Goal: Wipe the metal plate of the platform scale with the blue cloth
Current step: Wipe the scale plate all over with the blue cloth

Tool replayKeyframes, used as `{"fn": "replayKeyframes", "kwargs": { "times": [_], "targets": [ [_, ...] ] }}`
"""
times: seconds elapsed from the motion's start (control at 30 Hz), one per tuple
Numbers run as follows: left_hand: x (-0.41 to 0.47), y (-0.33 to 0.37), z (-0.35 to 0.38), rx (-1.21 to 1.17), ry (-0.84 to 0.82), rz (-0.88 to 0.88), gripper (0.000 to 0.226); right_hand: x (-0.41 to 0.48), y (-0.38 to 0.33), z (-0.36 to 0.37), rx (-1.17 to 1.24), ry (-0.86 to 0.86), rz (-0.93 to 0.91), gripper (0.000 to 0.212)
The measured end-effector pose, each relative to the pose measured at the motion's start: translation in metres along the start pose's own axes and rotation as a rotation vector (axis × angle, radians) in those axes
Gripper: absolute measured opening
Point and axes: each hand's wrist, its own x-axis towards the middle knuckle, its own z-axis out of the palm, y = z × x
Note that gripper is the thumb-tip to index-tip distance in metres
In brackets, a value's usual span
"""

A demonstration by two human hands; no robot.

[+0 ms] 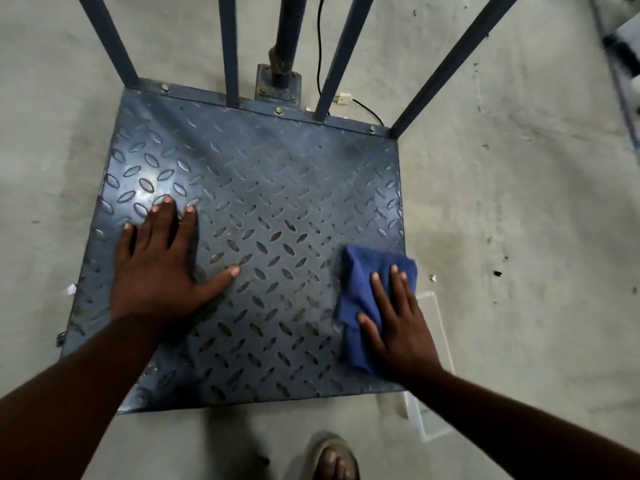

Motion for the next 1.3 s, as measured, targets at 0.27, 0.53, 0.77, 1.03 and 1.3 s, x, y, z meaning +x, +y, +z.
{"fn": "replayKeyframes", "kwargs": {
  "times": [0.27,0.53,0.77,1.03,1.3],
  "targets": [
    [0.000,0.001,0.002,0.012,-0.001,0.015,0.121,0.058,0.014,-0.004,0.047,0.016,0.089,0.086],
    [0.000,0.002,0.004,0.017,0.003,0.002,0.120,0.062,0.002,-0.015,0.177,-0.014,0.296,0.079],
    [0.000,0.001,0.005,0.030,-0.006,-0.002,0.121,-0.044,-0.006,-0.006,0.193,-0.096,0.279,0.083],
    [0.001,0.003,0.010,0.049,0.011,0.010,0.120,0.096,0.018,0.000,-0.005,0.097,0.156,0.084],
    [-0.001,0.002,0.010,0.038,0.053,0.006,0.119,-0.001,-0.008,-0.003,-0.113,-0.071,-0.225,0.082]
  ]
}}
